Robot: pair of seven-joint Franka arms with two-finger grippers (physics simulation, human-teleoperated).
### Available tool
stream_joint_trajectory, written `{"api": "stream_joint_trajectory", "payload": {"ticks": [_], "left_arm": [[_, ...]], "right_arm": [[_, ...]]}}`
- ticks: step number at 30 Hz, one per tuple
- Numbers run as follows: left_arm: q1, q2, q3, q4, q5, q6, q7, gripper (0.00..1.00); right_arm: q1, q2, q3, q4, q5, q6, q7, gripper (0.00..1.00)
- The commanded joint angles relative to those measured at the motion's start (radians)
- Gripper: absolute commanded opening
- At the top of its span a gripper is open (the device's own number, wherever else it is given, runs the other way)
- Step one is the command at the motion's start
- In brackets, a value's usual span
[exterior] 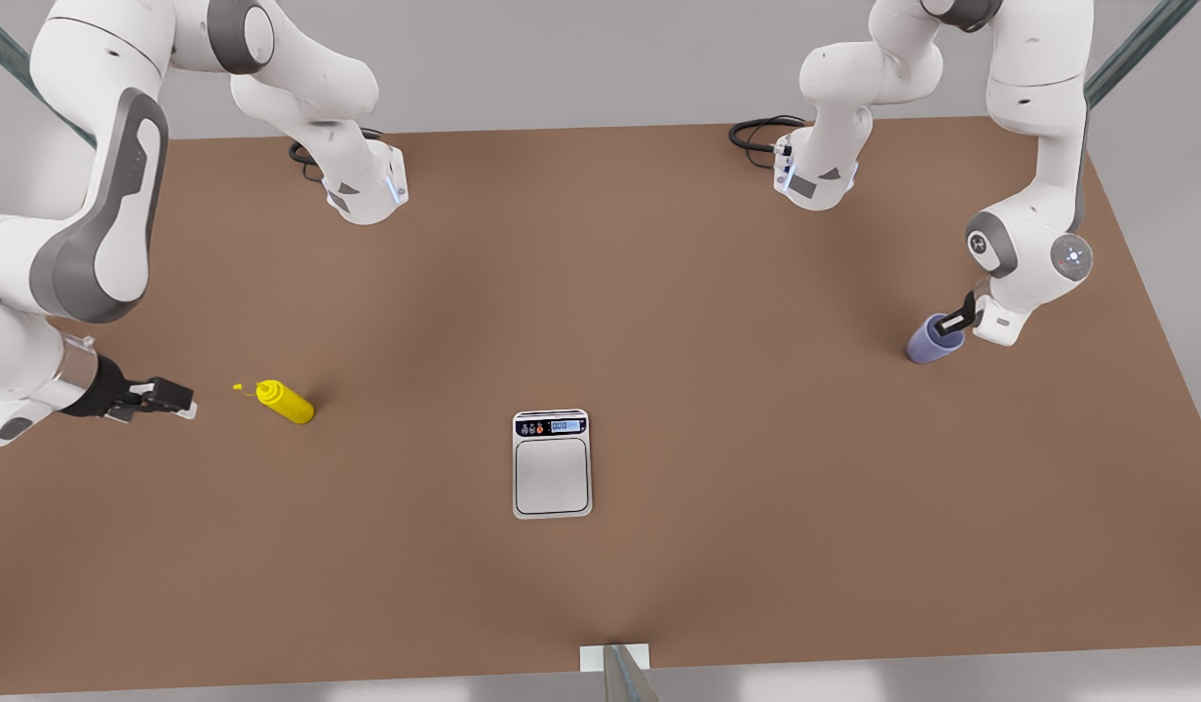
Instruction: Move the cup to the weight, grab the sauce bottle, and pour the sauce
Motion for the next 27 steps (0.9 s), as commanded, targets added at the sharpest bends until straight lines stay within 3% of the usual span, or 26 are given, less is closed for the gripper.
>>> {"api": "stream_joint_trajectory", "payload": {"ticks": [1, 8, 15, 18, 20, 27], "left_arm": [[0.001, 0.000, 0.000, 0.000, 0.000, 0.001, 0.000, 0.21], [0.001, 0.009, 0.000, 0.000, -0.001, 0.010, 0.000, 0.21], [-0.001, -0.003, -0.009, 0.002, 0.000, 0.007, 0.000, 0.21], [-0.002, -0.006, -0.034, 0.003, -0.001, 0.008, -0.009, 0.21], [-0.002, -0.011, -0.058, 0.003, -0.004, 0.010, -0.014, 0.21], [-0.006, -0.057, -0.169, 0.008, -0.067, 0.004, -0.083, 0.21]], "right_arm": [[0.000, 0.000, 0.000, 0.000, 0.000, -0.001, -0.001, 1.00], [-0.009, 0.001, -0.002, -0.003, -0.012, -0.067, -0.099, 1.00], [-0.334, 0.222, -0.002, -0.090, 0.293, -0.051, -1.343, 1.00], [-0.432, 0.319, 0.000, -0.126, 0.380, -0.037, -1.669, 1.00], [-0.490, 0.468, 0.000, -0.115, 0.543, -0.051, -1.941, 1.00], [-0.532, 0.597, 0.002, -0.117, 0.690, -0.218, -2.136, 1.00]]}}
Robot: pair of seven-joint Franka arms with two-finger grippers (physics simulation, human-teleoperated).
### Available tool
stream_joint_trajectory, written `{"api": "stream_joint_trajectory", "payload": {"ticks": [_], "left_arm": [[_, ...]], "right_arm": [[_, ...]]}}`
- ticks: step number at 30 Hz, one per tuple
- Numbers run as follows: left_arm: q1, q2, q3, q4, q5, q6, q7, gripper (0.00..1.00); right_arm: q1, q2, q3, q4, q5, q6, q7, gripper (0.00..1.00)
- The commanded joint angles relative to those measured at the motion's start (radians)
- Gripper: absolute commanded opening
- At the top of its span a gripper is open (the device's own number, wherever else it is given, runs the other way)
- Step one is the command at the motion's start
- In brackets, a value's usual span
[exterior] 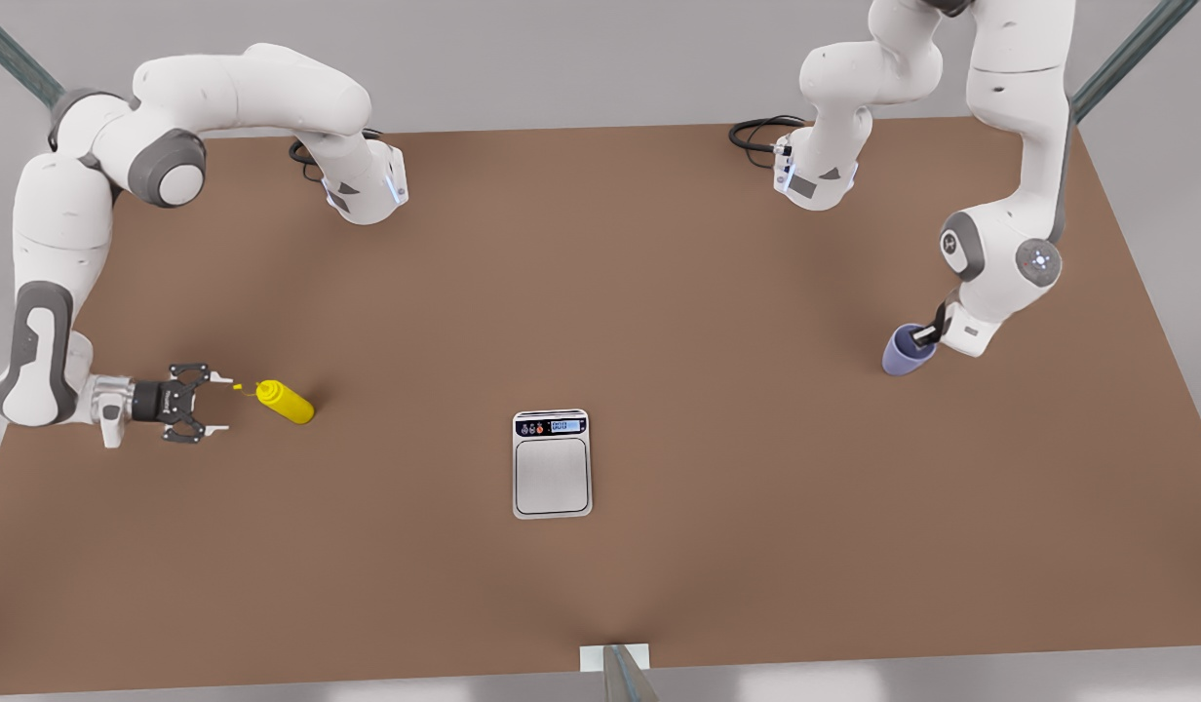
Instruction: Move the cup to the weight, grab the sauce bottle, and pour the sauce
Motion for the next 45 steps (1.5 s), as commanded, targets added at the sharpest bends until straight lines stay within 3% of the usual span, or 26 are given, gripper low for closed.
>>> {"api": "stream_joint_trajectory", "payload": {"ticks": [1, 5, 12, 18, 22, 25, 28, 29, 30, 32, 34, 45], "left_arm": [[-0.001, -0.002, -0.012, 0.000, -0.082, 0.000, -0.008, 0.21], [-0.026, 0.001, -0.102, 0.015, -0.082, 0.003, -0.117, 0.21], [-0.279, 0.090, -0.107, 0.149, -0.082, -0.008, -0.483, 0.21], [-0.299, 0.141, -0.197, 0.216, -0.084, -0.016, -0.626, 0.21], [-0.343, 0.240, -0.292, 0.351, -0.079, -0.042, -0.795, 0.21], [-0.417, 0.345, -0.294, 0.564, -0.071, -0.174, -0.925, 0.21], [-0.449, 0.346, -0.292, 0.594, -0.067, -0.172, -0.996, 0.21], [-0.463, 0.372, -0.292, 0.621, -0.065, -0.170, -1.023, 0.21], [-0.475, 0.392, -0.292, 0.653, -0.065, -0.172, -1.043, 0.21], [-0.504, 0.444, -0.292, 0.719, -0.065, -0.174, -1.088, 0.21], [-0.524, 0.480, -0.292, 0.779, -0.065, -0.174, -1.137, 0.21], [-0.612, 0.639, -0.295, 1.068, 0.024, -0.236, -1.407, 0.21]], "right_arm": [[0.006, 0.008, 0.000, 0.001, 0.000, -0.008, -0.009, 1.00], [0.026, 0.029, 0.046, 0.001, 0.009, -0.008, -0.018, 1.00], [0.050, 0.034, 0.071, -0.001, 0.003, -0.025, -0.153, 1.00], [0.078, 0.041, 0.071, -0.021, 0.000, -0.026, -0.199, 1.00], [0.089, 0.040, 0.071, -0.027, 0.000, -0.040, -0.201, 1.00], [0.107, 0.038, 0.071, -0.024, 0.000, -0.060, -0.225, 1.00], [0.116, 0.038, 0.072, -0.024, 0.000, -0.061, -0.231, 1.00], [0.116, 0.038, 0.072, -0.024, 0.000, -0.063, -0.231, 0.95], [0.115, 0.038, 0.072, -0.024, 0.000, -0.063, -0.230, 0.76], [0.115, 0.038, 0.072, -0.024, 0.000, -0.066, -0.228, 0.63], [0.115, 0.038, 0.072, -0.024, 0.000, -0.074, -0.225, 0.57], [0.109, 0.032, 0.072, -0.021, -0.002, -0.094, -0.199, 0.52]]}}
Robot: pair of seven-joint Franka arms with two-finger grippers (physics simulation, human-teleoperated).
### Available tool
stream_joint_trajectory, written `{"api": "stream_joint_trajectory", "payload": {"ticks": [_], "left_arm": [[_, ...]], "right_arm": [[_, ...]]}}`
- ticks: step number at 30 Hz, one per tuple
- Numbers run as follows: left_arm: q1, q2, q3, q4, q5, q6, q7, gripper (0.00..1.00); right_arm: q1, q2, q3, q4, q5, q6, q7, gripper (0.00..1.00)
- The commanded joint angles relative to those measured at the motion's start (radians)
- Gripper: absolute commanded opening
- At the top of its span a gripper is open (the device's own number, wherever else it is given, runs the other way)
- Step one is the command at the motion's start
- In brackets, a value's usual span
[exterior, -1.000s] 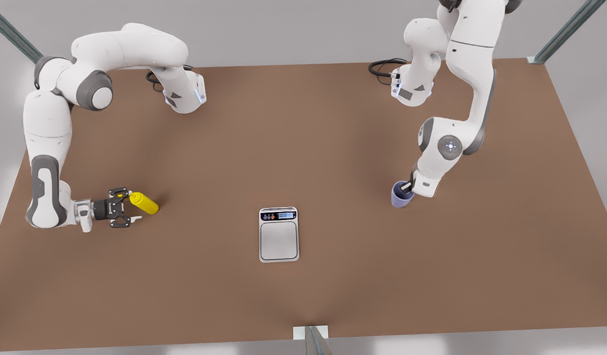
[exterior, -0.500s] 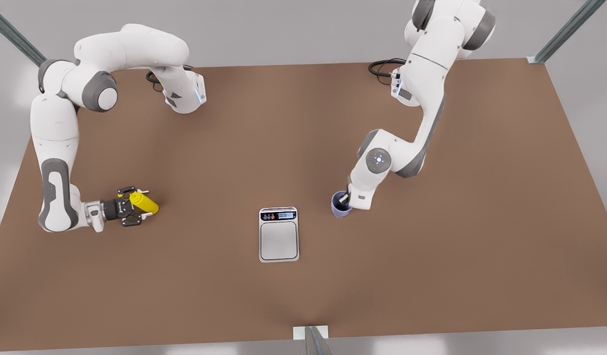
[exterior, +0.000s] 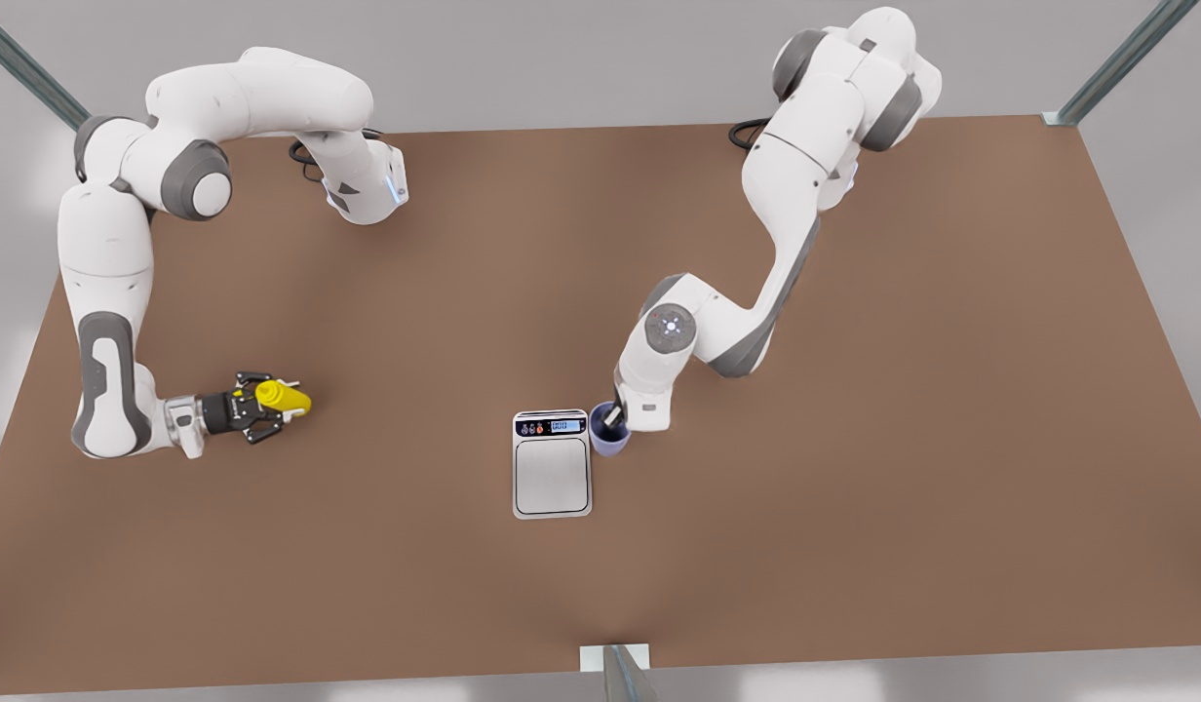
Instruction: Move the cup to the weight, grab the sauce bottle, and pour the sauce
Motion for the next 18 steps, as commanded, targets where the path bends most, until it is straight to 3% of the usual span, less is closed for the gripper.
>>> {"api": "stream_joint_trajectory", "payload": {"ticks": [1, 10, 15, 18], "left_arm": [[-0.004, 0.009, 0.000, 0.018, 0.012, -0.003, -0.016, 0.21], [-0.070, 0.155, -0.023, 0.240, 0.119, -0.060, -0.215, 0.21], [-0.078, 0.242, -0.052, 0.351, 0.158, -0.041, -0.276, 0.21], [-0.091, 0.293, -0.052, 0.394, 0.213, -0.014, -0.335, 0.21]], "right_arm": [[0.001, 0.000, 0.000, 0.002, 0.001, -0.009, 0.001, 0.51], [0.007, -0.094, -0.012, 0.132, -0.048, -0.055, 0.288, 0.51], [0.099, -0.127, -0.014, 0.312, -0.126, -0.048, 0.482, 0.51], [0.168, -0.141, -0.021, 0.329, -0.191, 0.024, 0.511, 0.51]]}}
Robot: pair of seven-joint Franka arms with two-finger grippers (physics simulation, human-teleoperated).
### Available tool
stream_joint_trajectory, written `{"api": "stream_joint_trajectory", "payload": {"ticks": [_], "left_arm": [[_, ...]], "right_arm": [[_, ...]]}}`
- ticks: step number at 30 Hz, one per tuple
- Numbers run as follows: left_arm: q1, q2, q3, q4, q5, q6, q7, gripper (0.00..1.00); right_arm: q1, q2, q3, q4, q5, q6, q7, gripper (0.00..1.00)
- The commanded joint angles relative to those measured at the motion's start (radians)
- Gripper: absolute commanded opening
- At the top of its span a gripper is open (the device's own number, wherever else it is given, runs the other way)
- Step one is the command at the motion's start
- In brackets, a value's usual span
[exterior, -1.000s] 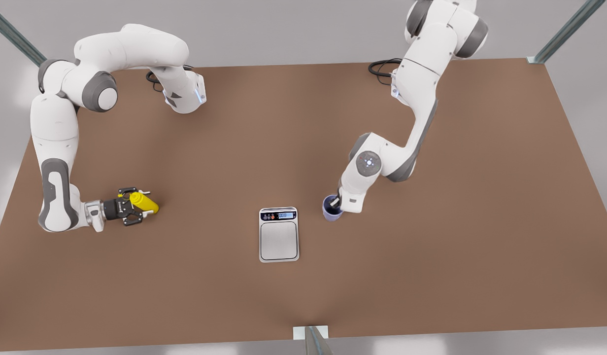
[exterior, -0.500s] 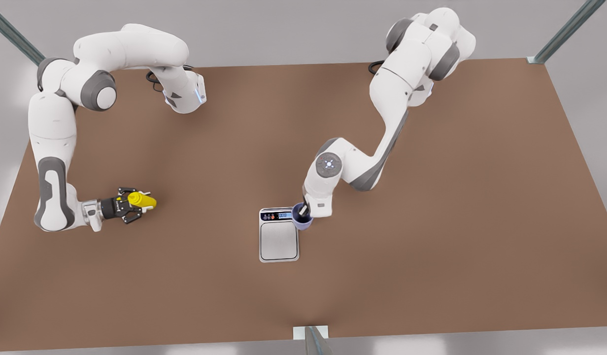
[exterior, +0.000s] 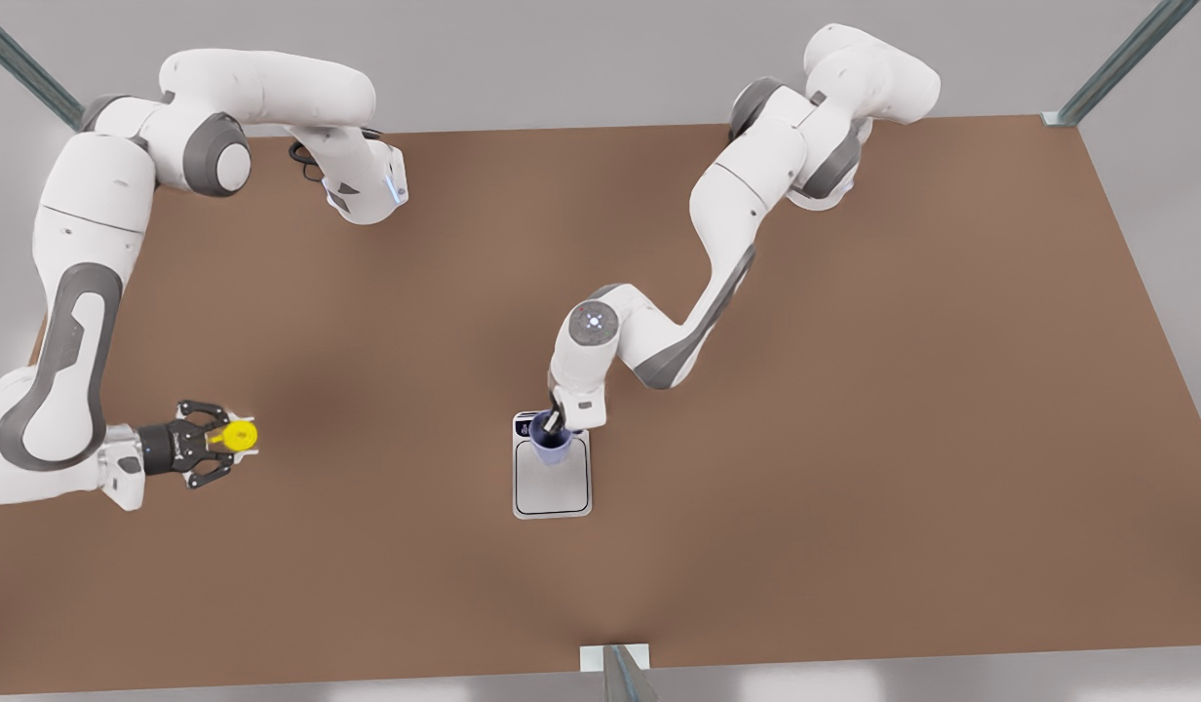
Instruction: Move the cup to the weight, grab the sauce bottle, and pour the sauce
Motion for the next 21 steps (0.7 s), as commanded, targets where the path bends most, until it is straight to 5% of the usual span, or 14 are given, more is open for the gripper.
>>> {"api": "stream_joint_trajectory", "payload": {"ticks": [1, 5, 10, 13, 21], "left_arm": [[0.000, 0.000, -0.001, 0.000, 0.056, 0.003, -0.001, 0.21], [0.000, 0.002, -0.006, 0.000, 0.056, 0.009, -0.004, 0.49], [0.002, 0.003, -0.006, -0.001, 0.058, 0.020, -0.006, 0.53], [0.003, -0.027, -0.009, -0.011, 0.058, 0.011, -0.020, 0.66], [0.046, -0.162, -0.047, -0.044, 0.059, -0.126, -0.015, 0.66]], "right_arm": [[0.001, -0.019, 0.006, 0.000, -0.030, 0.029, 0.027, 0.51], [0.041, -0.132, 0.047, -0.118, -0.165, 0.229, 0.146, 0.51], [0.047, -0.401, 0.204, -0.549, -0.538, 0.878, 0.308, 0.51], [0.048, -0.421, 0.276, -0.614, -0.751, 1.060, 0.462, 0.51], [0.170, -0.402, 0.320, -0.614, -1.055, 1.114, 0.581, 0.50]]}}
